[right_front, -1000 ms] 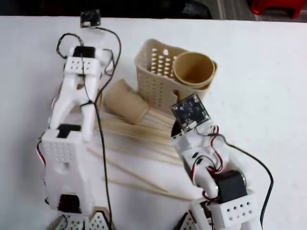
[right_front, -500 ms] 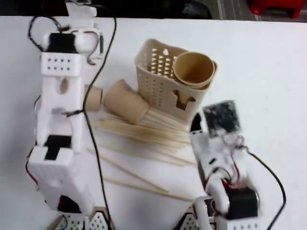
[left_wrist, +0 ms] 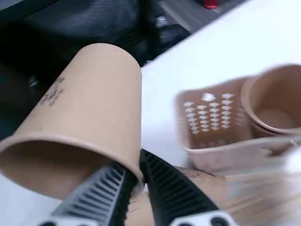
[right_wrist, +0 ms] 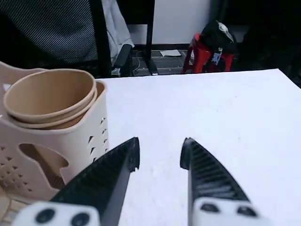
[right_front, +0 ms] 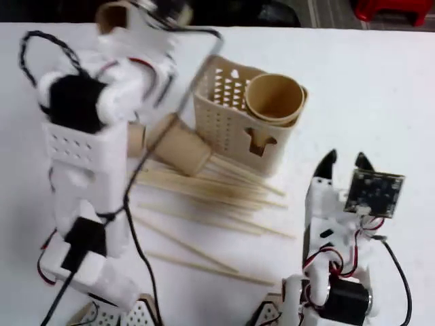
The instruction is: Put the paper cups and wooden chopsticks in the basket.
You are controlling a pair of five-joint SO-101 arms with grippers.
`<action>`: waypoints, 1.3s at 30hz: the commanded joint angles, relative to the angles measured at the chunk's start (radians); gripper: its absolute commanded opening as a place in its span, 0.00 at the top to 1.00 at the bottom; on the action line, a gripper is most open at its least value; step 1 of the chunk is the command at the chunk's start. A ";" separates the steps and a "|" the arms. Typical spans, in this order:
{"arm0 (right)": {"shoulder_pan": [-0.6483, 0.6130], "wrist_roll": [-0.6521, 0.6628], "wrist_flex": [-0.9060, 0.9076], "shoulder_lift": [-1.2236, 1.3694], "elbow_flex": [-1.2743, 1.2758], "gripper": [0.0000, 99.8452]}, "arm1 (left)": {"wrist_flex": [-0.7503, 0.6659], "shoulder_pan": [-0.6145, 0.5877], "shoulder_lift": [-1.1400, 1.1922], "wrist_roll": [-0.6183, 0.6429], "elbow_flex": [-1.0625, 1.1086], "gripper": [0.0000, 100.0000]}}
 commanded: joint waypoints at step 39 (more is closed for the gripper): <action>0.054 -0.035 -0.125 -0.005 0.075 0.85 | -0.273 0.320 -0.047 -0.198 0.267 0.79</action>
